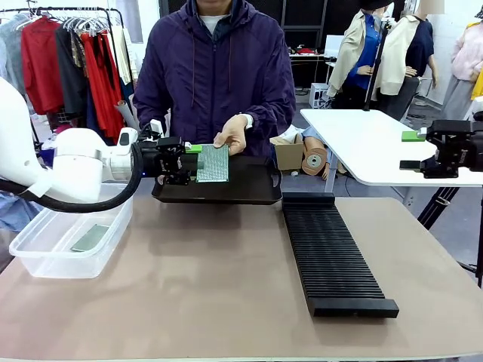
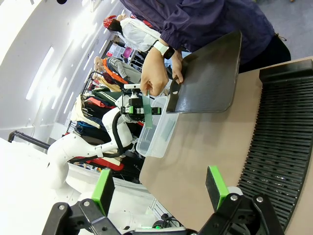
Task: Sort PCBs into racks and boxes based on the side picked up.
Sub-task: Pick up the Blank PCB handed by the Human.
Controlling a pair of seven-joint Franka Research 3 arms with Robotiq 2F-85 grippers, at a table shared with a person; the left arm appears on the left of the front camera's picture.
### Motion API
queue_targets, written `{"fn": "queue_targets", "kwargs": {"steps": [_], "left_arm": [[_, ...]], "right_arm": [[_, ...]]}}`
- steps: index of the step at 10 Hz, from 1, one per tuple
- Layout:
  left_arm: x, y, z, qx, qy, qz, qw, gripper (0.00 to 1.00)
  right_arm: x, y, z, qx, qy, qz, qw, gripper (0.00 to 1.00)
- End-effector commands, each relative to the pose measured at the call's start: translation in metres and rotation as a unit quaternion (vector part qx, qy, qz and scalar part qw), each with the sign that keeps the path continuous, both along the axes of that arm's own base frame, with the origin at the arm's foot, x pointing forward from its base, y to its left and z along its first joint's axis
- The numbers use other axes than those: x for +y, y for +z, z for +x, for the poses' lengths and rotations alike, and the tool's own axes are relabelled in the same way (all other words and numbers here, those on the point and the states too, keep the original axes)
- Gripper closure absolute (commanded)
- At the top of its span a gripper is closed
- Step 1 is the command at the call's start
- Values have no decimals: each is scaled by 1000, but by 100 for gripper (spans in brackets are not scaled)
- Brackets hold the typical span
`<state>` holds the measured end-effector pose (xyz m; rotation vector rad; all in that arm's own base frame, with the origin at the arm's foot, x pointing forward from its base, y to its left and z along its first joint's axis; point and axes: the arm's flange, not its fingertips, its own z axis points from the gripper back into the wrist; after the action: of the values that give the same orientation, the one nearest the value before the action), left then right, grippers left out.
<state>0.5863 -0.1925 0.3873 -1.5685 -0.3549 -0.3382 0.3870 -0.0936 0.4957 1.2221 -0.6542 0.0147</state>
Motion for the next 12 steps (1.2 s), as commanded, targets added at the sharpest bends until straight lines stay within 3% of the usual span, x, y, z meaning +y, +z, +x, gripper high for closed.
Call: {"fn": "queue_targets", "kwargs": {"steps": [1,3,7,8,12], "left_arm": [[-6,-2,5,-13,4,-12,1000,0],[-7,-3,5,-16,6,-13,1000,20],[-8,-4,7,-14,3,-21,1000,94],[-9,-4,9,-10,-3,-31,999,100],[-16,-1,19,-15,-8,-37,999,100]], "right_arm": [[1,2,1,-5,-4,2,1000,0],[1,2,1,-5,-4,2,1000,0],[1,2,1,-5,-4,2,1000,0],[1,2,1,-5,-4,2,1000,0],[1,2,1,-5,-4,2,1000,0]]}}
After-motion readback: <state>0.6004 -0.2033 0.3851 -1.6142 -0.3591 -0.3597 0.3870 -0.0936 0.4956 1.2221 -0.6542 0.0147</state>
